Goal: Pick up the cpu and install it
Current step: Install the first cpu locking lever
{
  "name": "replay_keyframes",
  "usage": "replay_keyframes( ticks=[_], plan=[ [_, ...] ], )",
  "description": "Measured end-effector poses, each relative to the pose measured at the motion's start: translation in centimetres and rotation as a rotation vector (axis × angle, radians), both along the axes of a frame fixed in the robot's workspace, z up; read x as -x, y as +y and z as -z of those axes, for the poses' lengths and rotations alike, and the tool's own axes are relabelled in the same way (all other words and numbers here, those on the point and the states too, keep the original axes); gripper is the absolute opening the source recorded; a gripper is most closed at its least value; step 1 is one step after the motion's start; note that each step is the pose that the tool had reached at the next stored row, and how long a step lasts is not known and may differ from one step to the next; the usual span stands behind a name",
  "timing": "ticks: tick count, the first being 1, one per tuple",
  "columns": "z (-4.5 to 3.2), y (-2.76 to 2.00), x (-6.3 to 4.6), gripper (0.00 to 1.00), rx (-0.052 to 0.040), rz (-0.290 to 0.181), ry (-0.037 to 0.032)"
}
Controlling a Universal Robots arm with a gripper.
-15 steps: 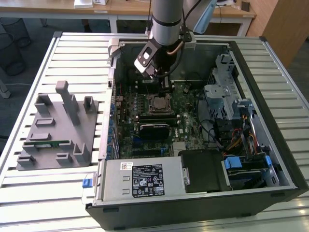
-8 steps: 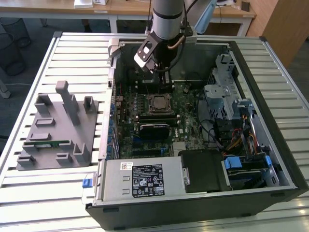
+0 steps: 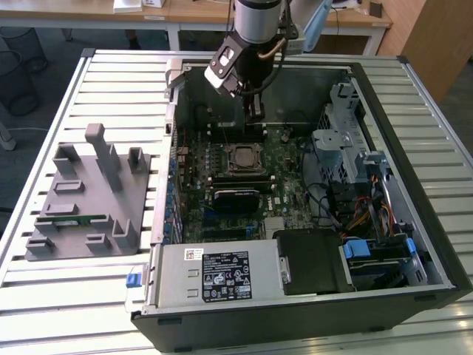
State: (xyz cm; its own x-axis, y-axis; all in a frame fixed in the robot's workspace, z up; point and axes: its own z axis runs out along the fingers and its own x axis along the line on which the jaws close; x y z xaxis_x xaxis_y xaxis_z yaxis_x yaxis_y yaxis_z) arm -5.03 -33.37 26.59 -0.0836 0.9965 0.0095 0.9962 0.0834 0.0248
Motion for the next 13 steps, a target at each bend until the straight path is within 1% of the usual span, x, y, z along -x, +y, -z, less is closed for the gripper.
replay_keyframes(
  ticks=[5,8,13],
  plan=[
    [-1.39,0.00,0.0,0.11,0.0001,0.000,0.0000],
    [-2.07,0.00,0.0,0.11,0.0000,0.000,0.0000],
    [-2.12,0.00,0.0,0.11,-0.0001,0.000,0.0000]
  ],
)
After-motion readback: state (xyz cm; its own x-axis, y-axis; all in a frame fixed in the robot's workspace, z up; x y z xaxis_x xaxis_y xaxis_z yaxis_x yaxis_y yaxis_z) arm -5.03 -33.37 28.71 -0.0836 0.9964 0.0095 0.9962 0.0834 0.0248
